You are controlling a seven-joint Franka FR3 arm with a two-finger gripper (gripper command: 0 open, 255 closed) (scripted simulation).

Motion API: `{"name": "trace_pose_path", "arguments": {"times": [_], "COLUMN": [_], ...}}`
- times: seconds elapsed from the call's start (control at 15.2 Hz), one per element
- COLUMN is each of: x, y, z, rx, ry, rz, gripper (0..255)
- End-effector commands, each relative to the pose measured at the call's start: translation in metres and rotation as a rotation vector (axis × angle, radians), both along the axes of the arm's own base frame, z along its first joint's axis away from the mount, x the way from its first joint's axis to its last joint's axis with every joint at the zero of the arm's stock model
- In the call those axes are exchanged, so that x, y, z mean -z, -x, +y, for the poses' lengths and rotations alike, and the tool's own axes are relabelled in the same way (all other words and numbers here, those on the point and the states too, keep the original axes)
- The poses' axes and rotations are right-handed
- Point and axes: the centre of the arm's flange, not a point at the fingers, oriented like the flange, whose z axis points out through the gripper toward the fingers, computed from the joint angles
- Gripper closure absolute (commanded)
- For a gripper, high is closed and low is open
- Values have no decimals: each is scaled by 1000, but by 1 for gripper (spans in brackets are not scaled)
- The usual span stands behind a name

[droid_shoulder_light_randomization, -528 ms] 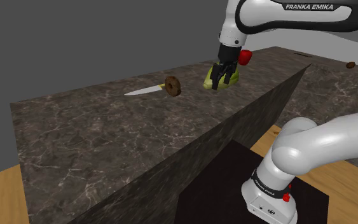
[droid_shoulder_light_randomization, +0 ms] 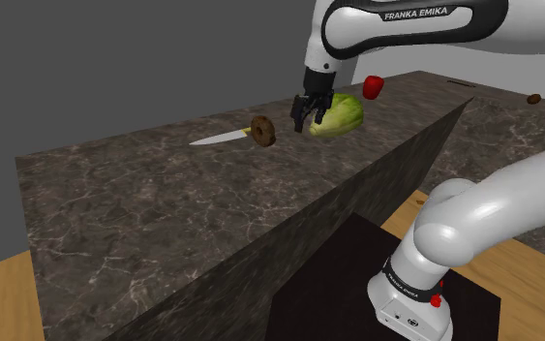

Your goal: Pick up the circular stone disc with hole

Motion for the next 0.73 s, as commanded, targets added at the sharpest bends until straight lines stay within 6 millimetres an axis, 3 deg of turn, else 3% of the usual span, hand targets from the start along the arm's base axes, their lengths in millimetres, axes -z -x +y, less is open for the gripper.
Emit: {"name": "trace_pose_path", "arguments": {"times": [0.0, 0.66], "x": [4, 17], "y": [-21, -137], "z": [5, 32], "rx": [5, 31], "ry": [8, 51], "rz": [-20, -113], "gripper": [0, 0]}}
